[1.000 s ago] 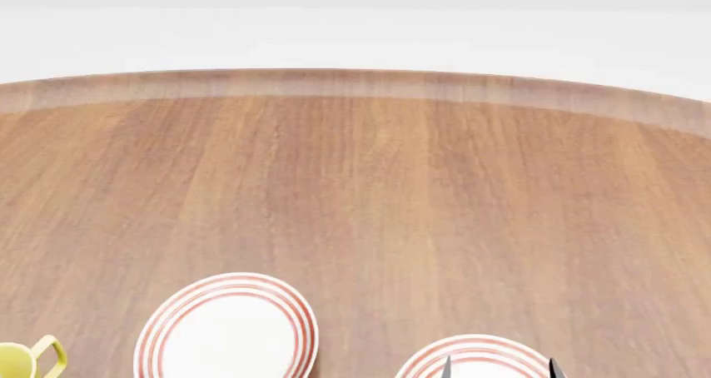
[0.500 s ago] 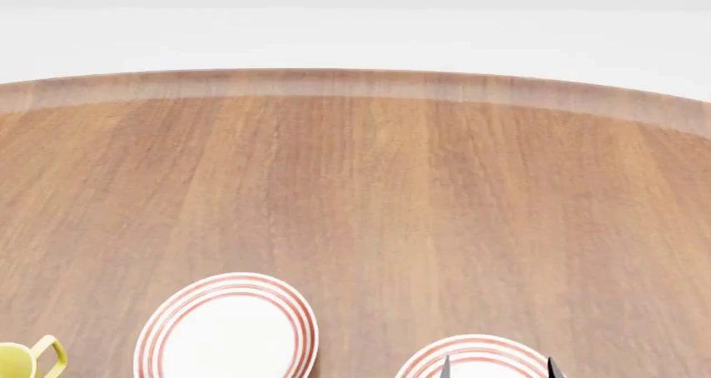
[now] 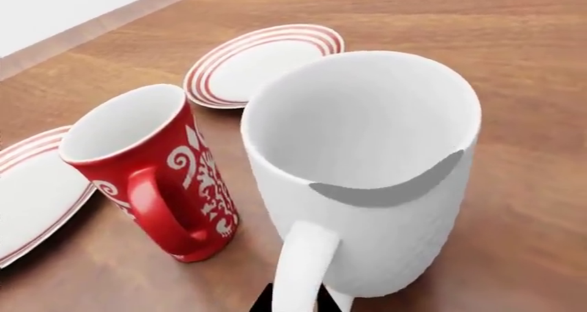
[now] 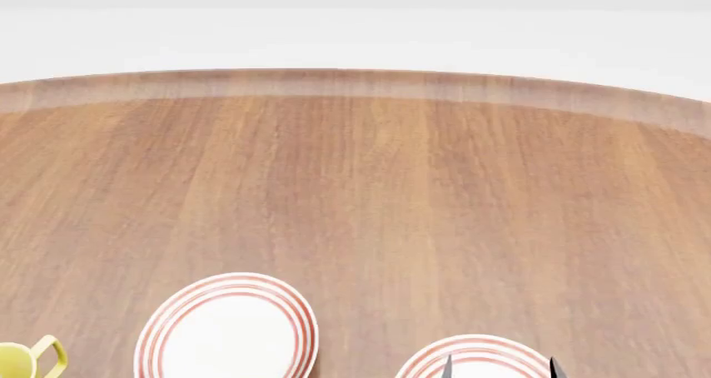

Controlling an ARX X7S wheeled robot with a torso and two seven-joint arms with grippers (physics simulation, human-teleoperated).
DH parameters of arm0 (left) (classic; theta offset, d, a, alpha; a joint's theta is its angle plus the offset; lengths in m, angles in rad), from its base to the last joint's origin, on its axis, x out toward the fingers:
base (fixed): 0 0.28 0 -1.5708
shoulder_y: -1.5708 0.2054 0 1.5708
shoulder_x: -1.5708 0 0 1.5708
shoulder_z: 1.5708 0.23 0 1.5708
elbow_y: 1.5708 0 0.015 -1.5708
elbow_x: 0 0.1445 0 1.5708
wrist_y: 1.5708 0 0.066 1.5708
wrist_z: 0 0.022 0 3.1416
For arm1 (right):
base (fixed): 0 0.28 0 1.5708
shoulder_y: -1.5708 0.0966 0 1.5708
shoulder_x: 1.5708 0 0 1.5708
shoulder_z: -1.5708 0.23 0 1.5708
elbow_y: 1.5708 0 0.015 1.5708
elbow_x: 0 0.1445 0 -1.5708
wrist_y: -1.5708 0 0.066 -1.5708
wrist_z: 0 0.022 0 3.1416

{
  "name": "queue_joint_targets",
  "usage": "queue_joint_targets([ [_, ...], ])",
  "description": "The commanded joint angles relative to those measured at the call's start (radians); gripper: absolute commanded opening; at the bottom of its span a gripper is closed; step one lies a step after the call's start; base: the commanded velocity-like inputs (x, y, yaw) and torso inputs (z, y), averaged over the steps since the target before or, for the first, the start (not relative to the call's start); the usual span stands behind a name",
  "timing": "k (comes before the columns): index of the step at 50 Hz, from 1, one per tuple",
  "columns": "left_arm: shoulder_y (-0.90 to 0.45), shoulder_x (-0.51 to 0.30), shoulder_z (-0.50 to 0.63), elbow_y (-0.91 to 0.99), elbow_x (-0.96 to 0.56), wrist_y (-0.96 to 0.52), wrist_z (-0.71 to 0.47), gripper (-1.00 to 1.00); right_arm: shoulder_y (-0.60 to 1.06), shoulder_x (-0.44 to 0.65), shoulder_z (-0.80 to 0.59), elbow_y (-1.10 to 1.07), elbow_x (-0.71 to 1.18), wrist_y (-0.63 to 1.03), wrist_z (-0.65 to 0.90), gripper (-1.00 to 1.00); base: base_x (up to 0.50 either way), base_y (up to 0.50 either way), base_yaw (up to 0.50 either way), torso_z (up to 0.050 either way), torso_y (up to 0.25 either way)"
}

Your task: Put the white mug on the left plate.

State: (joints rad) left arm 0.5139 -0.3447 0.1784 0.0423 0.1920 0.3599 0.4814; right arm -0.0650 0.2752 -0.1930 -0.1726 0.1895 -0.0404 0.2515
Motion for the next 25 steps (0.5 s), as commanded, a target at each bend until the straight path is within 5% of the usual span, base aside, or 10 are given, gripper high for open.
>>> queue_joint_targets([
  [1, 0.076, -0.014, -0.002, 0.07, -0.007, 0.05, -0.02, -1.0, 0.008, 0.0, -0.006, 0.016, 0.001, -0.006, 0.002, 1.0, 0.0, 0.0, 0.0, 0.0, 0.0],
  [25, 0.255, -0.058, -0.074, 0.142, 0.021, 0.265, -0.164, -1.0, 0.01, 0.006, -0.015, 0.015, 0.006, -0.006, 0.011, 1.0, 0.0, 0.0, 0.0, 0.0, 0.0],
])
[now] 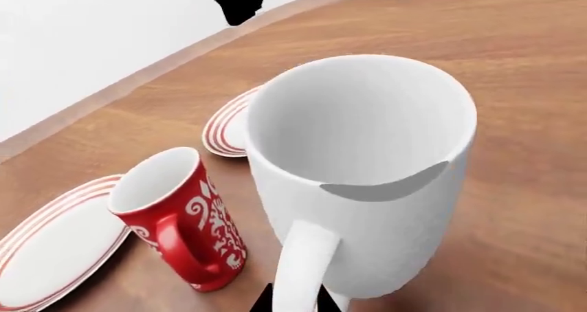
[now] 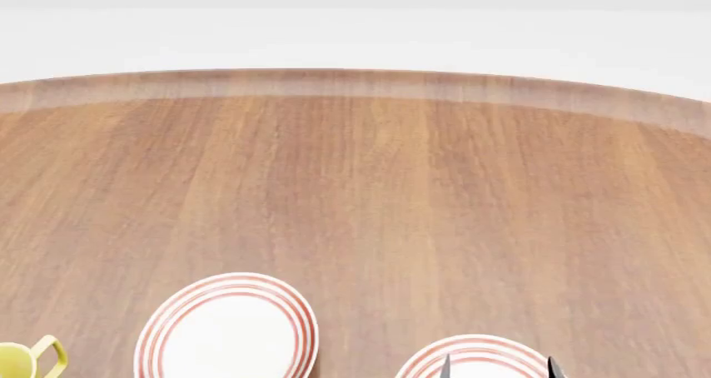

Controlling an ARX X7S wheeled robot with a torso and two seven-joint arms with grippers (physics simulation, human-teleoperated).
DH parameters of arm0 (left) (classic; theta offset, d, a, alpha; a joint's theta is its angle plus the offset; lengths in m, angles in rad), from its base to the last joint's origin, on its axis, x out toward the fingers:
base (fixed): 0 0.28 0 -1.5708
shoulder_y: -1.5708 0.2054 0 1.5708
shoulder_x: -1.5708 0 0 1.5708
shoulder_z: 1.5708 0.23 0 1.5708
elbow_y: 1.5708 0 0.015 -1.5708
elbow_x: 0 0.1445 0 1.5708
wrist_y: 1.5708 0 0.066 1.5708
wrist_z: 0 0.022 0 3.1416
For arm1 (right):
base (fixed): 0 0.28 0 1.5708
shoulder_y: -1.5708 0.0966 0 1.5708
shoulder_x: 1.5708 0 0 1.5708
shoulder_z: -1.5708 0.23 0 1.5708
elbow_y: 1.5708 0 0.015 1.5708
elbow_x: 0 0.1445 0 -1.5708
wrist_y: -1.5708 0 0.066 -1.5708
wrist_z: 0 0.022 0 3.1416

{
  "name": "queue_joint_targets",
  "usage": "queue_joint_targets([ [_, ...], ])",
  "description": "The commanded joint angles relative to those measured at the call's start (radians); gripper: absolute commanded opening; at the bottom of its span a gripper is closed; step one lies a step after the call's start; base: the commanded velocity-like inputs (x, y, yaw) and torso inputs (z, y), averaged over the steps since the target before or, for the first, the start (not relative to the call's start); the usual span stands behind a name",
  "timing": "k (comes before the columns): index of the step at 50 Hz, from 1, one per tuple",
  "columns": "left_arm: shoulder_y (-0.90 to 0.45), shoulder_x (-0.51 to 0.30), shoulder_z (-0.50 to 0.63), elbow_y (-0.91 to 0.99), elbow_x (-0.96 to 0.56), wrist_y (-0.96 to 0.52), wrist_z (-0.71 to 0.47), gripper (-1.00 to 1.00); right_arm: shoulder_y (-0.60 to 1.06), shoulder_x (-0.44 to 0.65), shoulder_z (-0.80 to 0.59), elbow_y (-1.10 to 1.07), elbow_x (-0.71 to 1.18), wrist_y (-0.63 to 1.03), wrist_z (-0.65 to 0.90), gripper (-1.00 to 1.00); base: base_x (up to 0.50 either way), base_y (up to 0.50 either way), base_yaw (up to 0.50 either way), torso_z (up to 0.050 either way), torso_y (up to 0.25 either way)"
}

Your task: Put the white mug on the left plate.

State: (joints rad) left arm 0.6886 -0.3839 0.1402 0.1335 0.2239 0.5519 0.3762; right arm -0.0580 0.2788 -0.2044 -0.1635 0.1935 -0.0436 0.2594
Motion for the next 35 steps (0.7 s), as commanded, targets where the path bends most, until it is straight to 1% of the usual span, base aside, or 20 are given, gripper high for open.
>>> queue_joint_targets([
  [1, 0.091, -0.024, -0.047, 0.059, -0.009, 0.083, -0.072, -1.0, 0.002, 0.002, -0.005, 0.005, 0.002, -0.002, 0.003, 1.0, 0.0, 0.0, 0.0, 0.0, 0.0],
  [3, 0.096, -0.046, -0.04, 0.078, -0.024, 0.073, -0.093, -1.0, 0.005, 0.001, -0.008, 0.01, 0.0, -0.002, 0.004, 1.0, 0.0, 0.0, 0.0, 0.0, 0.0],
  [4, 0.096, -0.077, -0.023, 0.087, -0.031, 0.068, -0.134, -1.0, 0.006, 0.0, -0.01, 0.01, 0.0, -0.001, 0.004, 1.0, 0.0, 0.0, 0.0, 0.0, 0.0],
  [5, 0.096, -0.116, 0.007, 0.098, -0.031, 0.061, -0.192, -1.0, 0.007, 0.0, -0.01, 0.008, 0.0, 0.002, 0.005, 1.0, 0.0, 0.0, 0.0, 0.0, 0.0],
  [6, 0.096, -0.183, 0.057, 0.114, -0.043, 0.054, -0.278, -1.0, 0.007, 0.001, -0.011, 0.006, 0.002, 0.003, 0.004, 1.0, 0.0, 0.0, 0.0, 0.0, 0.0],
  [7, 0.096, -0.225, 0.086, 0.123, -0.055, 0.052, -0.342, -1.0, 0.008, 0.001, -0.011, 0.005, 0.0, 0.004, 0.006, 1.0, 0.0, 0.0, 0.0, 0.0, 0.0],
  [8, 0.095, -0.251, 0.101, 0.129, -0.065, 0.051, -0.378, -1.0, 0.009, 0.001, -0.011, 0.008, 0.001, 0.003, 0.006, 1.0, 0.0, 0.0, 0.0, 0.0, 0.0],
  [12, 0.094, -0.332, 0.151, 0.142, -0.092, 0.063, -0.478, -1.0, 0.01, 0.002, -0.013, 0.015, 0.0, -0.001, 0.006, 1.0, 0.0, 0.0, 0.0, 0.0, 0.0],
  [13, 0.095, -0.366, 0.178, 0.147, -0.1, 0.077, -0.514, -1.0, 0.006, 0.003, -0.012, 0.01, 0.002, -0.001, 0.007, 1.0, 0.0, 0.0, 0.0, 0.0, 0.0],
  [14, 0.092, -0.373, 0.185, 0.141, -0.092, 0.083, -0.538, -1.0, 0.004, 0.004, -0.011, 0.008, 0.002, -0.001, 0.009, 1.0, 0.0, 0.0, 0.0, 0.0, 0.0],
  [19, 0.092, -0.462, 0.219, 0.172, -0.132, 0.118, -0.672, -1.0, 0.007, 0.005, -0.012, 0.013, 0.004, -0.003, 0.009, 1.0, 0.0, 0.0, 0.0, 0.0, 0.0],
  [22, 0.089, -0.498, 0.237, 0.184, -0.142, 0.124, -0.716, -1.0, 0.008, 0.005, -0.015, 0.017, 0.003, -0.004, 0.01, 1.0, 0.0, 0.0, 0.0, 0.0, 0.0],
  [24, 0.09, -0.534, 0.244, 0.205, -0.177, 0.192, -0.759, -1.0, 0.008, 0.006, -0.015, 0.015, 0.004, -0.003, 0.011, 1.0, 0.0, 0.0, 0.0, 0.0, 0.0],
  [25, 0.088, -0.544, 0.25, 0.21, -0.187, 0.201, -0.769, -1.0, 0.008, 0.006, -0.015, 0.018, 0.004, -0.004, 0.011, 1.0, 0.0, 0.0, 0.0, 0.0, 0.0],
  [27, 0.073, -0.542, 0.248, 0.216, -0.187, 0.193, -0.785, -1.0, 0.009, 0.007, -0.016, 0.019, 0.004, -0.005, 0.011, 1.0, 0.0, 0.0, 0.0, 0.0, 0.0],
  [30, 0.049, -0.546, 0.248, 0.211, -0.236, 0.236, -0.798, -1.0, 0.011, 0.008, -0.016, 0.022, 0.006, -0.006, 0.011, 1.0, 0.0, 0.0, 0.0, 0.0, 0.0],
  [32, 0.026, -0.554, 0.261, 0.207, -0.279, 0.243, -0.786, -1.0, 0.011, 0.009, -0.017, 0.021, 0.006, -0.006, 0.012, 1.0, 0.0, 0.0, 0.0, 0.0, 0.0],
  [35, 0.004, -0.544, 0.261, 0.195, -0.316, 0.272, -0.793, -1.0, 0.01, 0.009, -0.017, 0.024, 0.007, -0.009, 0.012, 1.0, 0.0, 0.0, 0.0, 0.0, 0.0],
])
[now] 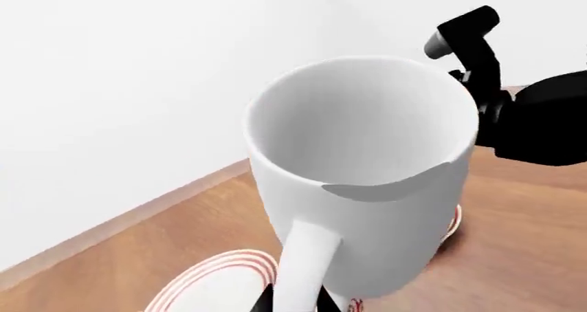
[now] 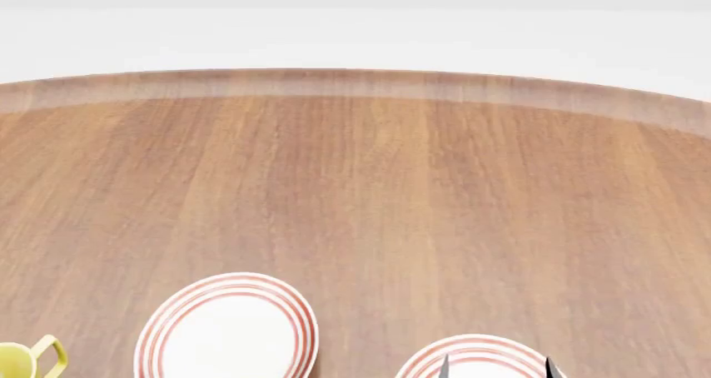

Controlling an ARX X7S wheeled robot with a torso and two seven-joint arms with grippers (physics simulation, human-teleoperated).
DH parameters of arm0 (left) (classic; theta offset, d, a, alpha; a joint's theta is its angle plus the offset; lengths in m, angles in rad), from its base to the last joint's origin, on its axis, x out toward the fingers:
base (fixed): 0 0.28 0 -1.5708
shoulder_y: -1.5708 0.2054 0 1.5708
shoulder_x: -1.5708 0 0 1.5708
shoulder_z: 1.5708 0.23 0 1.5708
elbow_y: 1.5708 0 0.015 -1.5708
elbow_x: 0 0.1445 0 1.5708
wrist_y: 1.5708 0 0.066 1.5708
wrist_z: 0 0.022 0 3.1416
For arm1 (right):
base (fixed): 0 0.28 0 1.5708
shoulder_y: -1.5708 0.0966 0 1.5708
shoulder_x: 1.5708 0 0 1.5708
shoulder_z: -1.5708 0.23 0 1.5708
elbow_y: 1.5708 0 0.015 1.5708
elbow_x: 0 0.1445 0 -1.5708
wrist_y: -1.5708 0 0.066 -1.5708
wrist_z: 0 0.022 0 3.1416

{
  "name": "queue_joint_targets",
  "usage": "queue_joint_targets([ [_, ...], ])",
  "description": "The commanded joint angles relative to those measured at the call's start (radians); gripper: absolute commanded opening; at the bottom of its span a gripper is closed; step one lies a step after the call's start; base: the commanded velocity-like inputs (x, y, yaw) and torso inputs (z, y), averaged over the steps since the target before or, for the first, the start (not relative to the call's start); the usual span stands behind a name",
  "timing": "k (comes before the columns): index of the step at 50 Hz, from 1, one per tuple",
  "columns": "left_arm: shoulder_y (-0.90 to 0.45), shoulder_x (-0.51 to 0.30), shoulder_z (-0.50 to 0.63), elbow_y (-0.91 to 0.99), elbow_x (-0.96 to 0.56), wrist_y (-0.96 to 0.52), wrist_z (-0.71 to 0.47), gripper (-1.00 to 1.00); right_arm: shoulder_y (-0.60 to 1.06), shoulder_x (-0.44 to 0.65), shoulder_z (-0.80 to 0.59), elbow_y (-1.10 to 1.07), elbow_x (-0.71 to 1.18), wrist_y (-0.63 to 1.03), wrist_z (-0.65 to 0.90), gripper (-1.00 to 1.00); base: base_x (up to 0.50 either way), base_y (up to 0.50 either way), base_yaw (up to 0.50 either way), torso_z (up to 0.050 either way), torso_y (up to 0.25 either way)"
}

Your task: Put the white mug on the left plate.

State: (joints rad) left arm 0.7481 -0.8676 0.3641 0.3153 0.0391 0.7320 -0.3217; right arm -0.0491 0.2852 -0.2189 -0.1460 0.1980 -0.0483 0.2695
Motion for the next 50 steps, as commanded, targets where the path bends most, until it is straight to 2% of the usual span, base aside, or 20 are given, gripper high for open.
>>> queue_joint_targets([
  [1, -0.064, -0.065, 0.04, 0.014, -0.156, 0.102, -0.092, -1.0, 0.001, 0.003, -0.003, 0.007, 0.002, -0.003, 0.003, 1.0, 0.0, 0.0, 0.0, 0.0, 0.0],
  [5, -0.107, -0.049, 0.048, -0.003, -0.215, 0.11, -0.092, -1.0, 0.003, 0.004, -0.006, 0.006, 0.003, -0.003, 0.003, 1.0, 0.0, 0.0, 0.0, 0.0, 0.0],
  [7, -0.152, -0.027, 0.051, -0.009, -0.245, 0.023, -0.107, -1.0, 0.003, 0.004, -0.007, 0.007, 0.003, -0.004, 0.003, 1.0, 0.0, 0.0, 0.0, 0.0, 0.0],
  [16, -0.27, 0.012, 0.064, -0.032, -0.372, 0.0, -0.091, -1.0, 0.007, 0.005, -0.011, 0.012, 0.007, -0.003, 0.004, 1.0, 0.0, 0.0, 0.0, 0.0, 0.0],
  [28, -0.486, 0.083, 0.129, -0.103, -0.412, -0.161, -0.011, -1.0, 0.011, 0.007, -0.014, 0.018, 0.011, -0.005, 0.006, 1.0, 0.0, 0.0, 0.0, 0.0, 0.001],
  [44, -0.661, 0.184, 0.193, -0.235, -0.449, -0.237, 0.093, -1.0, 0.01, 0.012, -0.018, 0.02, 0.014, -0.011, 0.01, 1.0, 0.0, 0.0, 0.0, 0.0, 0.0],
  [46, -0.692, 0.163, 0.19, -0.181, -0.465, -0.313, 0.073, -1.0, 0.011, 0.013, -0.018, 0.019, 0.014, -0.009, 0.011, 1.0, 0.0, 0.0, 0.0, 0.0, 0.0],
  [50, -0.741, 0.186, 0.197, -0.213, -0.494, -0.339, 0.098, -1.0, 0.012, 0.013, -0.02, 0.019, 0.016, -0.011, 0.011, 1.0, 0.0, 0.0, 0.0, 0.0, 0.0],
])
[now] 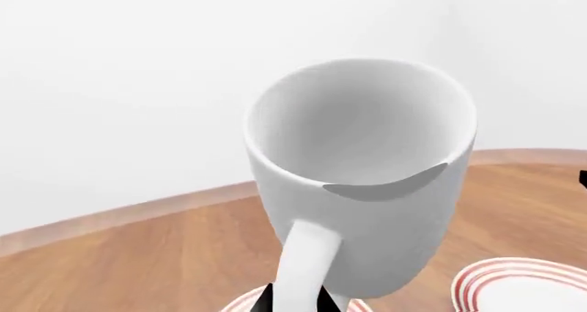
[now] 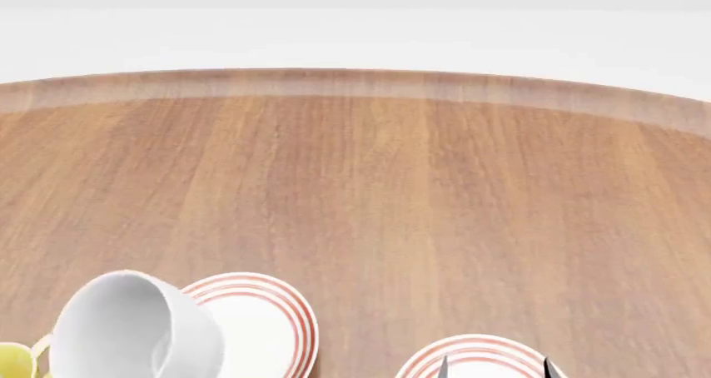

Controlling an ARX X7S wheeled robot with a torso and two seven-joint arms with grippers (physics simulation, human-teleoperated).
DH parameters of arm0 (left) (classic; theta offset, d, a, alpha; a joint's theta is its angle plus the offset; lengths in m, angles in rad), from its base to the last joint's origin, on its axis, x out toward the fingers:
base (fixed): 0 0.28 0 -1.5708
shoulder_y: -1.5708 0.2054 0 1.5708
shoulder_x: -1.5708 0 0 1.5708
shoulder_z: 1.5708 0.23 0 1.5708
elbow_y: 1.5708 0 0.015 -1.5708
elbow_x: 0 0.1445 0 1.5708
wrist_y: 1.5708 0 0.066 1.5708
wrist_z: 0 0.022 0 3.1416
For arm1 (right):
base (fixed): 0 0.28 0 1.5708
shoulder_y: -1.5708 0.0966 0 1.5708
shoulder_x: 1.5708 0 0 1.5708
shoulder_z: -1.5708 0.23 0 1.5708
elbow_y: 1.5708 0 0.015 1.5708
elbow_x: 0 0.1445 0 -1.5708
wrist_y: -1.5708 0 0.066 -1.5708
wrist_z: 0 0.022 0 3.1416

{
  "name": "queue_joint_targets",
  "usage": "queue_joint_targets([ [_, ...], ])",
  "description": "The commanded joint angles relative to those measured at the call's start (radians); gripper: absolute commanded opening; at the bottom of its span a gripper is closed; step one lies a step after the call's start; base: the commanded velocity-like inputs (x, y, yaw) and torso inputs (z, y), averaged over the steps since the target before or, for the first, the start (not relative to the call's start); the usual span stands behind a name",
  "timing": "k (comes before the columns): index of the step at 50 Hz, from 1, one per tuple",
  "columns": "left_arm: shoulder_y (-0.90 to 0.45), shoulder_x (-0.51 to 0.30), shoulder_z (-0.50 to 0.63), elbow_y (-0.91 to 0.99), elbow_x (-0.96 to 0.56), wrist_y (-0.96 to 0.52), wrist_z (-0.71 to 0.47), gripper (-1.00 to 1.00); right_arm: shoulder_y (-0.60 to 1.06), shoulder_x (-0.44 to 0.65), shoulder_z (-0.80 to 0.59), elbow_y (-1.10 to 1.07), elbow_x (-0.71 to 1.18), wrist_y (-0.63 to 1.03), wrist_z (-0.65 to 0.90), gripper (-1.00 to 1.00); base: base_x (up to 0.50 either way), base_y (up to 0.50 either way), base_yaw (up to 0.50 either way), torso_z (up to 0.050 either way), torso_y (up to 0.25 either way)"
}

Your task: Put the white mug on the left plate.

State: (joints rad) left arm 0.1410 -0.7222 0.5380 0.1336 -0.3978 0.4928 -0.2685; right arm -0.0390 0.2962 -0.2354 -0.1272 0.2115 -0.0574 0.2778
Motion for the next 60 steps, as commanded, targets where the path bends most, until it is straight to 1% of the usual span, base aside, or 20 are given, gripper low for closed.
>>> queue_joint_targets([
  [1, -0.138, 0.04, 0.025, -0.023, -0.058, -0.109, 0.043, -1.0, 0.003, 0.002, -0.004, 0.005, 0.002, -0.003, 0.002, 1.0, 0.0, 0.0, 0.0, 0.0, 0.0],
  [5, -0.182, 0.059, 0.027, -0.061, -0.076, -0.129, 0.063, -1.0, 0.004, 0.003, -0.006, 0.002, 0.002, -0.001, 0.004, 1.0, 0.0, 0.0, 0.0, 0.0, 0.0],
  [10, -0.206, 0.076, 0.023, -0.096, -0.098, -0.134, 0.075, -1.0, 0.002, 0.004, -0.006, 0.004, 0.004, -0.004, 0.005, 1.0, 0.0, 0.0, 0.0, 0.0, 0.0],
  [13, -0.221, 0.099, 0.026, -0.15, -0.093, -0.123, 0.089, -1.0, 0.001, 0.005, -0.008, 0.001, 0.003, -0.003, 0.006, 1.0, 0.0, 0.0, 0.0, 0.0, 0.003],
  [20, -0.274, 0.129, 0.024, -0.2, -0.127, -0.149, 0.11, -1.0, 0.006, 0.005, -0.013, 0.01, 0.003, -0.005, 0.006, 1.0, 0.0, 0.0, 0.0, 0.0, 0.0],
  [21, -0.284, 0.145, 0.028, -0.232, -0.122, -0.142, 0.12, -1.0, 0.005, 0.006, -0.011, 0.009, 0.005, -0.005, 0.007, 1.0, 0.0, 0.0, 0.0, 0.0, 0.0],
  [26, -0.305, 0.166, 0.028, -0.276, -0.136, -0.145, 0.137, -1.0, 0.007, 0.005, -0.013, 0.015, 0.005, -0.008, 0.007, 1.0, 0.0, 0.0, 0.0, 0.0, 0.0],
  [34, -0.357, 0.215, 0.041, -0.404, -0.132, -0.14, 0.185, -1.0, 0.005, 0.008, -0.012, 0.016, 0.008, -0.013, 0.009, 1.0, 0.0, 0.0, 0.0, 0.0, 0.0],
  [39, -0.369, 0.215, 0.043, -0.408, -0.142, -0.157, 0.192, -1.0, 0.008, 0.007, -0.016, 0.018, 0.008, -0.011, 0.01, 1.0, 0.0, 0.0, 0.0, 0.0, 0.0],
  [45, -0.391, 0.235, 0.051, -0.462, -0.133, -0.16, 0.209, -1.0, 0.004, 0.01, -0.017, 0.013, 0.009, -0.011, 0.012, 1.0, 0.0, 0.0, 0.0, 0.0, 0.0],
  [48, -0.416, 0.26, 0.049, -0.526, -0.136, -0.142, 0.235, -1.0, 0.005, 0.01, -0.019, 0.011, 0.008, -0.009, 0.014, 1.0, 0.0, 0.0, 0.0, 0.0, 0.003],
  [51, -0.423, 0.267, 0.055, -0.538, -0.129, -0.147, 0.237, -1.0, 0.008, 0.01, -0.02, 0.016, 0.01, -0.011, 0.013, 1.0, 0.0, 0.0, 0.0, 0.0, 0.0],
  [60, -0.445, 0.252, 0.055, -0.529, -0.146, -0.19, 0.244, -1.0, 0.013, 0.009, -0.026, 0.025, 0.008, -0.011, 0.014, 1.0, 0.0, 0.0, 0.0, 0.0, 0.0],
])
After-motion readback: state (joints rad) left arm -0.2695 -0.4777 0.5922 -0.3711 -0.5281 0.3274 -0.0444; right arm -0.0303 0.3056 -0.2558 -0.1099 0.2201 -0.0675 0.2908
